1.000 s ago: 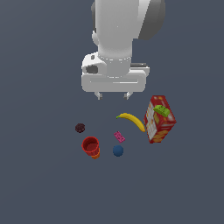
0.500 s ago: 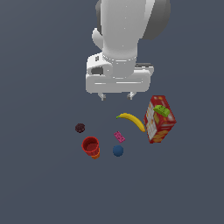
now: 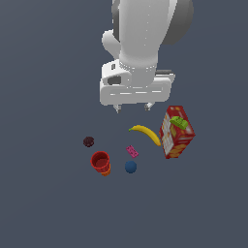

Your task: Pick up a designated object from a clutter of objects.

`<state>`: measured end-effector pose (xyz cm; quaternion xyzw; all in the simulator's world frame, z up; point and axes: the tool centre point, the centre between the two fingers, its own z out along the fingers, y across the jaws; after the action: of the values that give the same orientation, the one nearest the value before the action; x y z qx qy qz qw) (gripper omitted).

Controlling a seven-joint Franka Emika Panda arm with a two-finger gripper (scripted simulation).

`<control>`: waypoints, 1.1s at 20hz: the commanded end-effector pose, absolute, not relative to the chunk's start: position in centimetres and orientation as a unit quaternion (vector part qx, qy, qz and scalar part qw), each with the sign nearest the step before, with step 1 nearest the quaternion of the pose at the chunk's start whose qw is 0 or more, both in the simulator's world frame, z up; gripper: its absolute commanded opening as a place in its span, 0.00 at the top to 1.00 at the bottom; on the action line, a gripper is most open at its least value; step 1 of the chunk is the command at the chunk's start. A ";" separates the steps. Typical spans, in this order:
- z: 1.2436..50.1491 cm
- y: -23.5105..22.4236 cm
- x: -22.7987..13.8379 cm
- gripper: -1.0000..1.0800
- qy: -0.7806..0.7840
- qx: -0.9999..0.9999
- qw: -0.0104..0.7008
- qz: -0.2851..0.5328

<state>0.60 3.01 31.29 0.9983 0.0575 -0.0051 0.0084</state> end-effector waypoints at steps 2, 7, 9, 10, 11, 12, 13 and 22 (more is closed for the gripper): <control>31.0 4.8 0.7 0.04 0.091 0.996 0.008 -0.005; 30.2 8.7 0.9 0.04 0.166 0.986 0.008 -0.004; 29.9 10.8 0.8 0.04 0.205 0.979 0.007 -0.003; 29.7 11.9 0.8 0.04 0.226 0.974 0.007 -0.003; 29.5 13.0 0.7 0.04 0.246 0.969 0.006 -0.003; 29.3 14.0 0.6 0.04 0.265 0.964 0.006 -0.003; 29.1 15.0 0.5 0.04 0.282 0.959 0.005 -0.002; 28.1 20.6 -0.5 0.04 0.383 0.924 0.001 0.000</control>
<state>-0.41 20.01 28.22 0.9286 0.3711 -0.0008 0.0014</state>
